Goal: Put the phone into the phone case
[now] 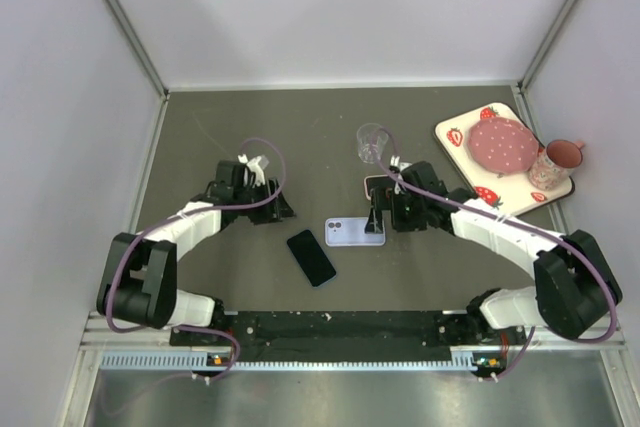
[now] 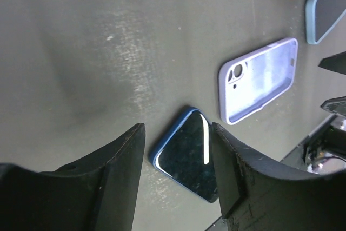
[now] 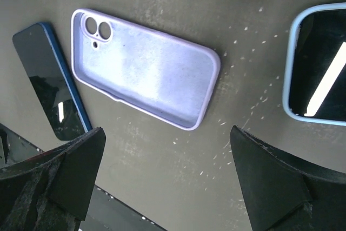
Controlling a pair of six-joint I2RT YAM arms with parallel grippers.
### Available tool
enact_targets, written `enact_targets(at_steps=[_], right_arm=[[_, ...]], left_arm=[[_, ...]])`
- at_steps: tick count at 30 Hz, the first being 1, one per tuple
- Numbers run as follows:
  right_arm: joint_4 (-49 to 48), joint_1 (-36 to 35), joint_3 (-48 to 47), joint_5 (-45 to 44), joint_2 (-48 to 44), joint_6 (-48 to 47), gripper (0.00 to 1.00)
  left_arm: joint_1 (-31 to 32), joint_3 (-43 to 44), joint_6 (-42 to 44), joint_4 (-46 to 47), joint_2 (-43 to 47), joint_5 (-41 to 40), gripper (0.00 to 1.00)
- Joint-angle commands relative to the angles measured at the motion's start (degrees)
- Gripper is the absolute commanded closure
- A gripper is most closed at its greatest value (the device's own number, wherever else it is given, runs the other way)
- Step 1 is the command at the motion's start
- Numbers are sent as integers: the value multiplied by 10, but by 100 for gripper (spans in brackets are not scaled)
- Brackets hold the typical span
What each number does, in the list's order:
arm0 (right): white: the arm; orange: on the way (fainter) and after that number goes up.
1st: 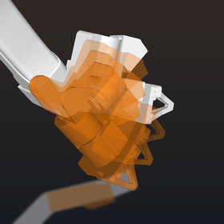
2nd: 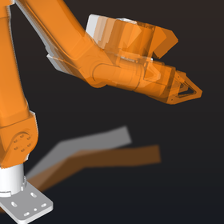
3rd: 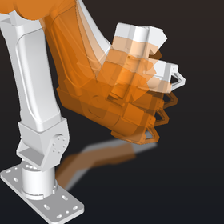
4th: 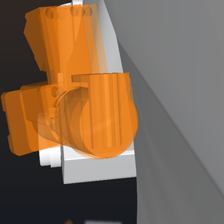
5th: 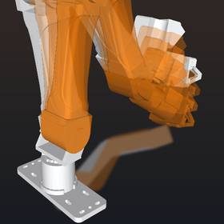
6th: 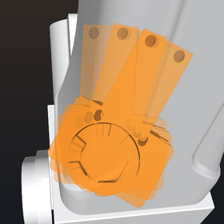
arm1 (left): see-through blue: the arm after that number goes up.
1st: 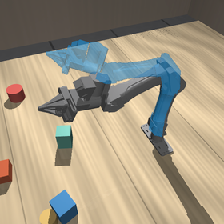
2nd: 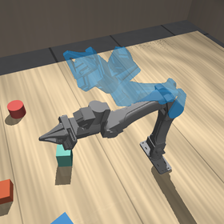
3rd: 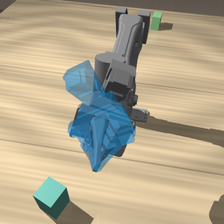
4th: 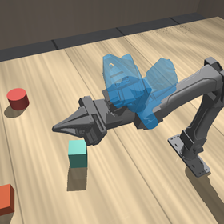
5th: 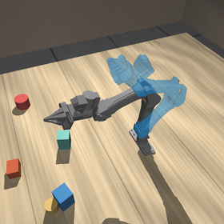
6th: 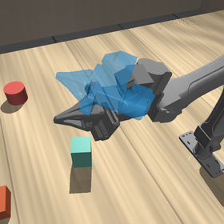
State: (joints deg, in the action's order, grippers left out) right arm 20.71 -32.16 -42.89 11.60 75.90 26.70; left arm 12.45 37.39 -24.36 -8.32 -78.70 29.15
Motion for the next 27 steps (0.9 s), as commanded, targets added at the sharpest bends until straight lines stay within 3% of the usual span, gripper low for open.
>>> enact_targets(at_steps=[1, 6, 15, 27], right_arm=[[-15, -26, -26, 4, -22, 14, 1], [-20, -62, -15, 14, -25, 40, 1], [-45, -120, 4, 45, -21, 104, 1], [-44, -130, 45, 55, -40, 136, 1]], left_arm=[[0, -3, -18, 41, -13, 52, 44], [-1, -4, -9, 17, -29, 27, 44], [5, -38, -16, 38, -66, 50, 48], [75, -101, -60, 39, -37, 41, 51]])
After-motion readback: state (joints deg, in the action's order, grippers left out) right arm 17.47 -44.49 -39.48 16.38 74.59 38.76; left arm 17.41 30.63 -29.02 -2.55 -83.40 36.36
